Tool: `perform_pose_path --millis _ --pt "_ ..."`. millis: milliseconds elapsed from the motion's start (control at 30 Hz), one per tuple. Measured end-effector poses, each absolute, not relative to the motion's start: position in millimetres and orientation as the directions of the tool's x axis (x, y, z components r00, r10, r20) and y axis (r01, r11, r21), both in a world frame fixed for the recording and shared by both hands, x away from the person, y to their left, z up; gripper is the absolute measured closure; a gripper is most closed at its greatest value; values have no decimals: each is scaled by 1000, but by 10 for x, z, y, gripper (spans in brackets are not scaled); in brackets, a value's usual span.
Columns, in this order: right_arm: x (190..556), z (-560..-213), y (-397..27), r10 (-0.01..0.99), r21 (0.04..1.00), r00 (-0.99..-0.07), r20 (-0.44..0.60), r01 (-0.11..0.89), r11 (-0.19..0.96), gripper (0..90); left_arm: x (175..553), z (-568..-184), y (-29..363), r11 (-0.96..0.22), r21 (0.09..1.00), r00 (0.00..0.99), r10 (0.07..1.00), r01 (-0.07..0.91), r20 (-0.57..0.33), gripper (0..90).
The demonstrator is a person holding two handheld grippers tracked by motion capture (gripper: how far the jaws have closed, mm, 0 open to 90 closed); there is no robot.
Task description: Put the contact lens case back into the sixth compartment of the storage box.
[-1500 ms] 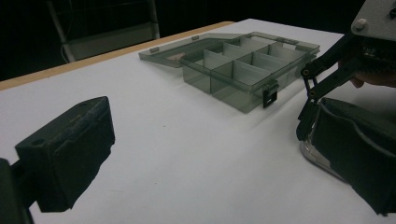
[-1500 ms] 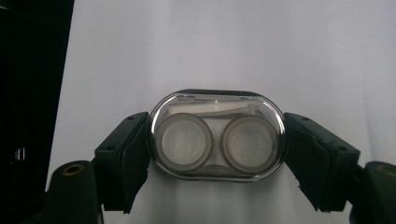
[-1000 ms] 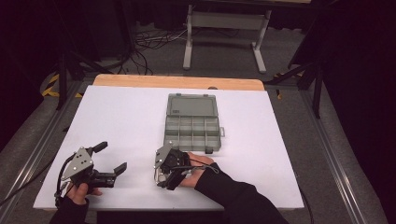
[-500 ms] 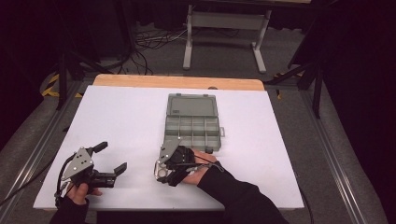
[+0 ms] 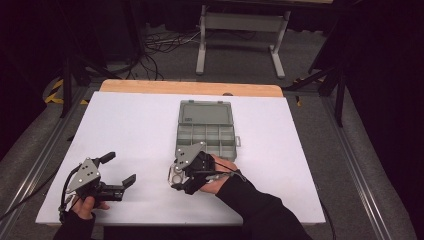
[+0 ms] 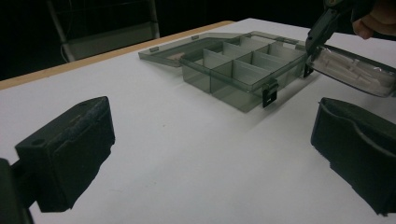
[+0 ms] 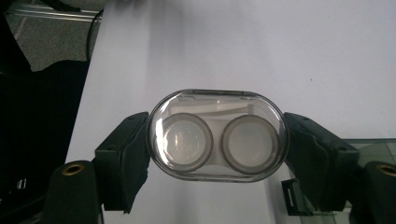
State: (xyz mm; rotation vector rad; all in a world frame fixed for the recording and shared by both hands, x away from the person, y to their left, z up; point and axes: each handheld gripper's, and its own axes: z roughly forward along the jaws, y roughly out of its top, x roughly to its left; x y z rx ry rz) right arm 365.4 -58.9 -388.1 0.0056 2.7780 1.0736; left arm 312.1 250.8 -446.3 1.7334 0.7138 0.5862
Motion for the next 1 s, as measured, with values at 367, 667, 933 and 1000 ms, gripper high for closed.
perform_pose_path --millis 367,667,933,1000 --pt "3772 -3743 -672 80 642 -978 -195 -66 764 267 3122 -4462 2513 -201 965 693 720 169 28 4" --pt "3889 -3639 -709 93 623 -972 -217 -65 779 268 3125 -4466 2512 -198 965 692 722 171 26 5" --pt "3967 -3602 -708 100 612 -969 -227 -62 789 267 3126 -4463 2518 -203 963 696 718 176 24 4" --pt "3994 -3596 -707 100 608 -968 -228 -61 791 268 3126 -4465 2517 -201 964 695 718 175 24 4"
